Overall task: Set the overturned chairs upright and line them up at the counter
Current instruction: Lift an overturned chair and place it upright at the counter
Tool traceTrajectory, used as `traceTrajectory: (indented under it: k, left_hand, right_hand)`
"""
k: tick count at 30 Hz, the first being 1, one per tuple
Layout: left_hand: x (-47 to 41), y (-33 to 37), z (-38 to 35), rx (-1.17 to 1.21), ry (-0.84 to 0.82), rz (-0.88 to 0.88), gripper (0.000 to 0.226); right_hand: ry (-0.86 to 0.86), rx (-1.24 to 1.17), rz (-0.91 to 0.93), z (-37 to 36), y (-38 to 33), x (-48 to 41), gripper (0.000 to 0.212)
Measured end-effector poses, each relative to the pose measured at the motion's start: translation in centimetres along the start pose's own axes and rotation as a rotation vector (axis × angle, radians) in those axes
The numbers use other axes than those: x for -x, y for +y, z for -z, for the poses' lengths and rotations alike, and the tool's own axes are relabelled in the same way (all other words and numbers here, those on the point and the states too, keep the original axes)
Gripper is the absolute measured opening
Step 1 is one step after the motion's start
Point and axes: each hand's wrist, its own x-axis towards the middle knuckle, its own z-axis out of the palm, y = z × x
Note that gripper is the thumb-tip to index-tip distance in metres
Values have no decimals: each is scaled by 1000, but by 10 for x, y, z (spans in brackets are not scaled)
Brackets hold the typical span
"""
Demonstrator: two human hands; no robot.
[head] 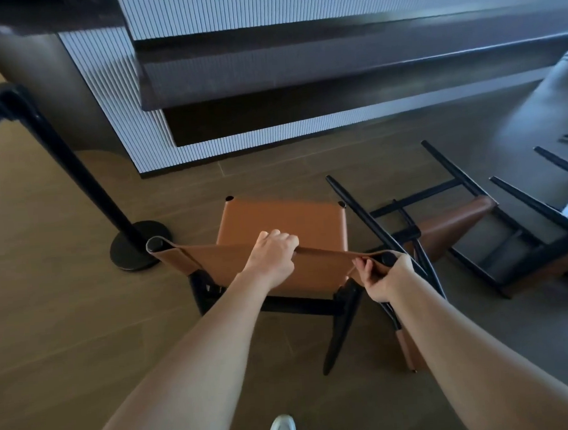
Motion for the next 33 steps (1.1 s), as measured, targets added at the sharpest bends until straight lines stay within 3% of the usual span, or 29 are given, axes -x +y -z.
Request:
traceTrajectory:
  k: [11,22,25,28,33]
  left_hand:
    - [17,20,-26,-38,-66,-41,33]
    - [40,36,-57,44,-108,12,31]
    - [45,38,-53,307,-99,58,23]
    - [58,45,-38,828,19,300,26]
    - [89,35,-26,1376,334,695,21]
  right_hand:
    - [27,-1,-27,45,5,-8,38]
    - [33,-67,5,78,12,-14,50]
    - [5,-111,64,76,23,-12,72]
    - [-85,-123,106,69,36,-6,85]
    - [-137,-75,88,54,53,5,68]
